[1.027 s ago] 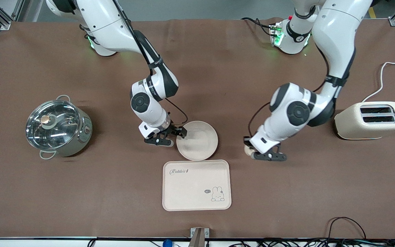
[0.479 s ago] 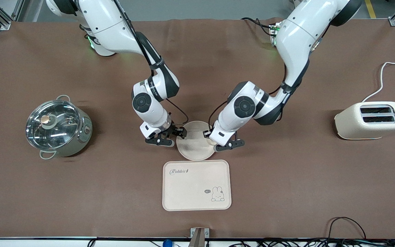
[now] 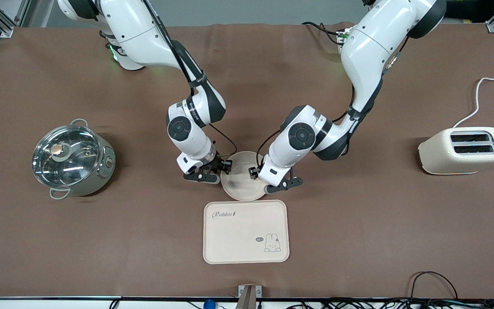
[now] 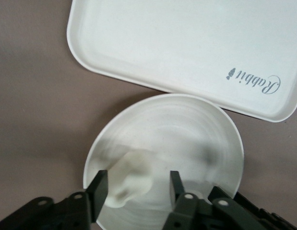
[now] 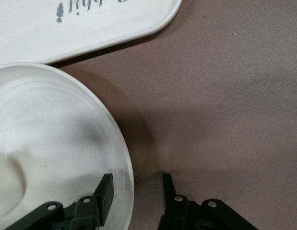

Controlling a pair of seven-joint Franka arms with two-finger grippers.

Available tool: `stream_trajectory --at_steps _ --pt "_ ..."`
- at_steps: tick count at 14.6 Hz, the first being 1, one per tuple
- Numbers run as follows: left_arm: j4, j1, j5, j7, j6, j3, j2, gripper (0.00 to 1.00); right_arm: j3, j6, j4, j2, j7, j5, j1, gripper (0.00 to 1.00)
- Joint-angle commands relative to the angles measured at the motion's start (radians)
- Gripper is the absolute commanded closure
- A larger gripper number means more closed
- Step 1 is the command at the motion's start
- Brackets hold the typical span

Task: Place bun in plate and plate on tray
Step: 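Lower the bun onto the plate and open the left gripper, then withdraw the left gripper while the right gripper grips the plate rim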

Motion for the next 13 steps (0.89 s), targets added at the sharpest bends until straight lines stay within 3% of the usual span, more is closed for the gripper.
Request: stream_trajectory --at_steps 1,2,3,7,10,13 --pt "0.017 0.002 0.143 0.033 -0.117 0.003 -0.042 0.00 -0.008 0.009 0.011 0.010 0.006 0.004 0.011 0.81" --pt "0.022 0.025 0.186 0.095 -0.189 0.000 -0.065 0.00 -0.008 0.009 0.011 0.010 0.007 0.004 0.011 0.94" --pt "0.022 0.070 0.188 0.216 -0.264 -0.003 -0.110 0.00 -0.008 0.009 0.011 0.010 0.007 0.005 0.011 0.99" --pt "0.022 0.256 0.177 0.587 -0.443 -0.003 -0.254 0.00 -0.008 0.008 0.014 0.006 0.006 0.010 0.004 1.00" --pt "0.022 0.362 0.163 0.649 -0.504 -0.005 -0.358 0.00 -0.006 -0.008 0.014 -0.007 0.014 0.019 0.002 1.00" --pt "0.022 0.434 0.081 0.685 -0.656 -0.003 -0.502 0.00 -0.006 -0.009 0.037 -0.024 0.047 0.037 0.002 1.00"
